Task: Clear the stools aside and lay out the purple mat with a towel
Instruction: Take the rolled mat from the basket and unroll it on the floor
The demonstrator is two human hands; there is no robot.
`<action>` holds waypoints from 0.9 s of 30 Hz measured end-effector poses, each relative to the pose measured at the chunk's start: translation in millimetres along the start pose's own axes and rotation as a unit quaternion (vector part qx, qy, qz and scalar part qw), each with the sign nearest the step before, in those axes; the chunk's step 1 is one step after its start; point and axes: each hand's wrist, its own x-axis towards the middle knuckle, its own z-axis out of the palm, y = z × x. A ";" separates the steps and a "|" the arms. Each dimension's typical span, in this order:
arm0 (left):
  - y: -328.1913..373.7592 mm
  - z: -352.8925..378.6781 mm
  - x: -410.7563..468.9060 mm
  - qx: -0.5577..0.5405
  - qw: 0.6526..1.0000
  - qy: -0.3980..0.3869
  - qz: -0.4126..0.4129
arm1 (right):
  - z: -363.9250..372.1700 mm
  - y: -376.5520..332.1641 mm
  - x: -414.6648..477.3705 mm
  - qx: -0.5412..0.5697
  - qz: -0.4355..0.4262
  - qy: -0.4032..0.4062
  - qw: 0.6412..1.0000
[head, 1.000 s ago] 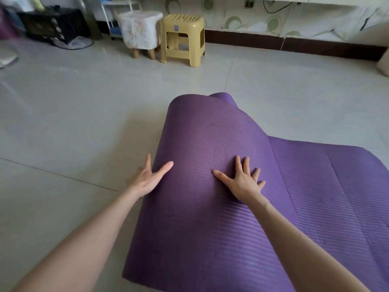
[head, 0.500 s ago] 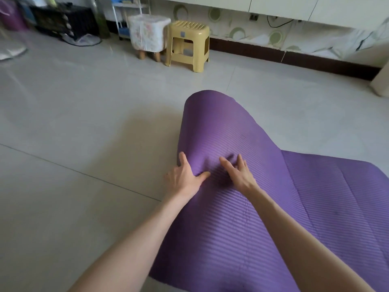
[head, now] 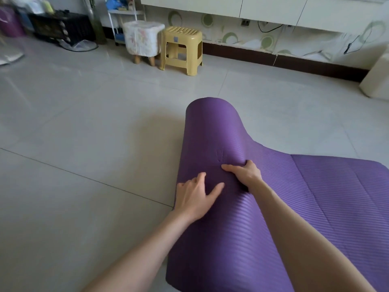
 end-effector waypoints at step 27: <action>28.7 -130.5 4.2 0.236 0.948 0.170 -0.129 | 30.5 3.3 -23.2 0.035 -0.040 -0.087 0.995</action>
